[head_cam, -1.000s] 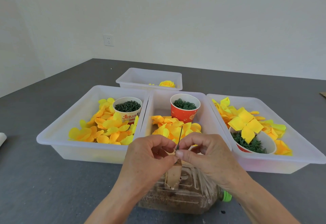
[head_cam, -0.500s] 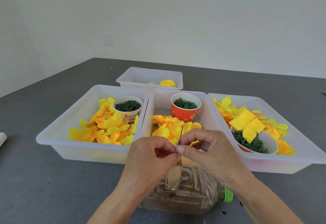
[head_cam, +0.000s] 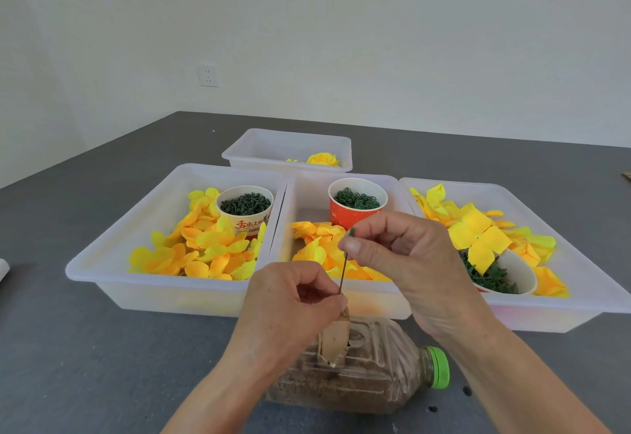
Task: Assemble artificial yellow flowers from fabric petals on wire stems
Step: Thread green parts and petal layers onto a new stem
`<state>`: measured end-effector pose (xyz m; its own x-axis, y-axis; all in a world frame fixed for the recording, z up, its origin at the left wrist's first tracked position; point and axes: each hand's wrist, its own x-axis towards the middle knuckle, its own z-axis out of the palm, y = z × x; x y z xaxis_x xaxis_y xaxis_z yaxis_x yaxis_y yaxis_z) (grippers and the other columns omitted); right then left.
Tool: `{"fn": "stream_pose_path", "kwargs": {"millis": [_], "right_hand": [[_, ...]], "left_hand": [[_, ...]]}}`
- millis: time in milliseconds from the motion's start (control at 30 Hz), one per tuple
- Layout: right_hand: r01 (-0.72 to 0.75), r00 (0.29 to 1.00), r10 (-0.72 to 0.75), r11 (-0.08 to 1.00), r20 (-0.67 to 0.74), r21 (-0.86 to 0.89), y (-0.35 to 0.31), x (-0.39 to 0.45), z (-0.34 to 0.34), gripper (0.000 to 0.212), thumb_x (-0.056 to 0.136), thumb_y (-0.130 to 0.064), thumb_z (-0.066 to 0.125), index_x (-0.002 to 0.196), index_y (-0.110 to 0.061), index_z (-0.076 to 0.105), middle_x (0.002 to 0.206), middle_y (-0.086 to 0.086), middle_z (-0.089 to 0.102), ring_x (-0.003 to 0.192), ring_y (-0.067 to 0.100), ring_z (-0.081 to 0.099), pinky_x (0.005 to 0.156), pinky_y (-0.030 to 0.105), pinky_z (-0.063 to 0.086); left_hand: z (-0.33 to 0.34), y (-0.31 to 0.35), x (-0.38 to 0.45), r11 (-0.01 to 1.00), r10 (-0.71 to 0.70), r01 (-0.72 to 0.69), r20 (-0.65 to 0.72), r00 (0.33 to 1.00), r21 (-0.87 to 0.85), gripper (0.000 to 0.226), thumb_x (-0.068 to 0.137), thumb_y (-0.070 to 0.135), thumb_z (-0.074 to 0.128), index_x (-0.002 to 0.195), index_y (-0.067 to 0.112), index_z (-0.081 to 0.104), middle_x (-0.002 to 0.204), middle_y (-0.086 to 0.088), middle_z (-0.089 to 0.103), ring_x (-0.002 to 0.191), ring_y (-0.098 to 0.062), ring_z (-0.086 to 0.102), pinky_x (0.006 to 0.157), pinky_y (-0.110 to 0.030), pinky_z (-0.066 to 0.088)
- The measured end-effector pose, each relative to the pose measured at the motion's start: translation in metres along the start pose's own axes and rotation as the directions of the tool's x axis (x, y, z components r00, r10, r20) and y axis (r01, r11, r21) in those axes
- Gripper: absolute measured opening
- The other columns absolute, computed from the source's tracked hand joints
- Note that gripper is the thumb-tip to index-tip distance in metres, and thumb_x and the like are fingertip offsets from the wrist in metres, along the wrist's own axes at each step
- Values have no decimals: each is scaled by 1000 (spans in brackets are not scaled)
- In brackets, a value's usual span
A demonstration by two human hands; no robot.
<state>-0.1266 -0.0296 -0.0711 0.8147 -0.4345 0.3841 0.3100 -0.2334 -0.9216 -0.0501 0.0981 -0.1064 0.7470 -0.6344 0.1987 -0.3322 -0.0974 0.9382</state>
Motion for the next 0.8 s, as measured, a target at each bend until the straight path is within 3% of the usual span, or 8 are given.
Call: {"fn": "stream_pose_path", "kwargs": {"millis": [133, 267, 400, 500, 633, 733, 800], "right_hand": [[-9, 1000, 9, 999, 9, 47, -1, 2, 0, 5, 68, -7, 72, 71, -10, 69, 65, 3, 70, 59, 9, 61, 60, 18, 51], [-53, 997, 61, 983, -41, 177, 0, 8, -4, 27, 55, -24, 74, 73, -5, 67, 66, 9, 68, 61, 14, 62, 58, 22, 50], [-142, 985, 162, 952, -54, 271, 9, 15, -6, 21, 47, -24, 77, 62, -11, 69, 64, 9, 67, 57, 14, 63, 53, 20, 50], [-211, 974, 224, 950, -30, 230, 18, 21, -5, 16, 48, -19, 77, 61, -13, 70, 63, 9, 67, 55, 14, 62, 52, 21, 50], [-258, 965, 255, 963, 60, 70, 31, 48, 3, 14, 73, 0, 73, 80, -12, 70, 68, 5, 70, 60, 11, 64, 56, 19, 51], [-240, 963, 247, 968, 112, -71, 44, 84, 12, 12, 78, 0, 70, 77, -12, 70, 66, 1, 70, 60, 8, 65, 56, 17, 50], [-197, 966, 221, 965, 136, -171, 58, 111, 22, 13, 80, -1, 69, 75, -14, 70, 62, -5, 68, 59, 4, 63, 56, 16, 49]], "left_hand": [[-1, -2, 2, 1000, 3, -3, 9, 1000, 8, 18, 70, 5, 77, 58, 16, 69, 58, 3, 67, 55, -9, 61, 54, -18, 46], [-1, -3, 2, 1000, -1, 1, 18, 1000, -1, 17, 70, 5, 77, 59, 16, 69, 60, 1, 68, 56, -8, 61, 55, -17, 47], [-3, -4, 2, 1000, -10, 11, 54, 998, -16, 17, 69, 6, 77, 60, 19, 70, 58, 4, 67, 54, -4, 58, 54, -14, 44], [-8, -2, 5, 999, -14, 19, 117, 993, -42, 15, 68, 10, 79, 60, 21, 72, 61, 2, 68, 56, -5, 58, 56, -16, 44], [-20, -3, 11, 987, 5, 26, 192, 981, -158, 7, 63, 25, 73, 68, 19, 74, 71, -11, 70, 64, -12, 59, 63, -25, 47], [-27, -7, 19, 979, 14, 6, 98, 995, -202, 8, 67, 26, 75, 68, 18, 74, 64, -9, 65, 62, -12, 53, 60, -24, 42], [-31, -13, 26, 978, 4, -7, -16, 1000, -207, 10, 74, 16, 78, 65, 16, 73, 57, -2, 60, 56, -8, 49, 53, -18, 39]]}}
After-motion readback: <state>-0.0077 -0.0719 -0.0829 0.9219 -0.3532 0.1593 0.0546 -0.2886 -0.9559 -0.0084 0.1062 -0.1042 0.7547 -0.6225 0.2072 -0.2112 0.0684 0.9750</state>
